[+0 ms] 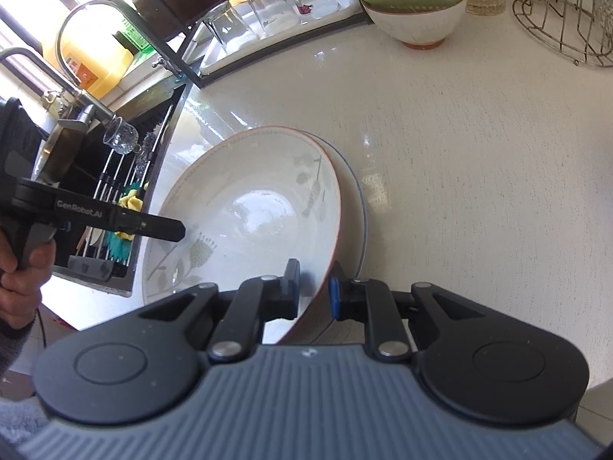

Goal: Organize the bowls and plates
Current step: 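Lower the tulip-pattern plate onto the plate stack with both grippers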

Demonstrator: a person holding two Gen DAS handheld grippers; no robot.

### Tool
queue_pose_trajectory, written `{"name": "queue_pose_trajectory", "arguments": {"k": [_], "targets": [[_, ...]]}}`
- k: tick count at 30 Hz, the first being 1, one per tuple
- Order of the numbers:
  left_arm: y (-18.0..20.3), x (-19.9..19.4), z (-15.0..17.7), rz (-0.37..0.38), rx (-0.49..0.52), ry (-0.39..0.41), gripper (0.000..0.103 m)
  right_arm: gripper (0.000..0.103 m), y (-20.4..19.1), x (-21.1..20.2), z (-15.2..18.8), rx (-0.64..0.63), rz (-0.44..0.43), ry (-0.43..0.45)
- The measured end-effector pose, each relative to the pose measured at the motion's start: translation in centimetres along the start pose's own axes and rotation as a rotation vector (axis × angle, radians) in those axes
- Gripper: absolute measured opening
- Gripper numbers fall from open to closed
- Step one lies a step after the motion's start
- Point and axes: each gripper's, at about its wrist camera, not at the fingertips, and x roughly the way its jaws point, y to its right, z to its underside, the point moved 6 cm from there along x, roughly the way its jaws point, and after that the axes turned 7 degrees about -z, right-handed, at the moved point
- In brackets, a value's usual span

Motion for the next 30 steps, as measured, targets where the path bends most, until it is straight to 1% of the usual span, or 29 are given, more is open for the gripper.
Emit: {"name": "queue_pose_trajectory", "arguments": {"k": [3, 12, 17, 23, 27, 30], "targets": [[0.1, 0.1, -0.2, 0.002, 0.002, 0.0, 0.02, 0.019, 0.1, 0.0, -0.1, -0.014, 0.002, 0.004], [-0.3, -0.3, 0.0, 0.003, -0.02, 0.009, 0.02, 0.021, -0.1, 0.2, -0.2, -0.069, 0.0, -0.021], [-0.7, -1.0, -0.1, 0.002, -0.039, 0.02, 0.02, 0.02, 0.0, 0.4, -0.2, -0.065, -0.001, -0.025], [-1.5, -2.1, 0.3, 0.024, -0.058, 0.055, 0.02, 0.02, 0.0, 0.7, 0.0, -0.054, 0.002, -0.041], [-1.4, -2.5, 0.8, 0.003, -0.035, 0.075, 0.02, 0.02, -0.1, 0.6, 0.2, -0.045, 0.009, -0.036], [-1.0, -2.5, 0.9, -0.005, -0.03, 0.074, 0.02, 0.02, -0.1, 0.6, 0.2, -0.039, 0.014, -0.032]]}}
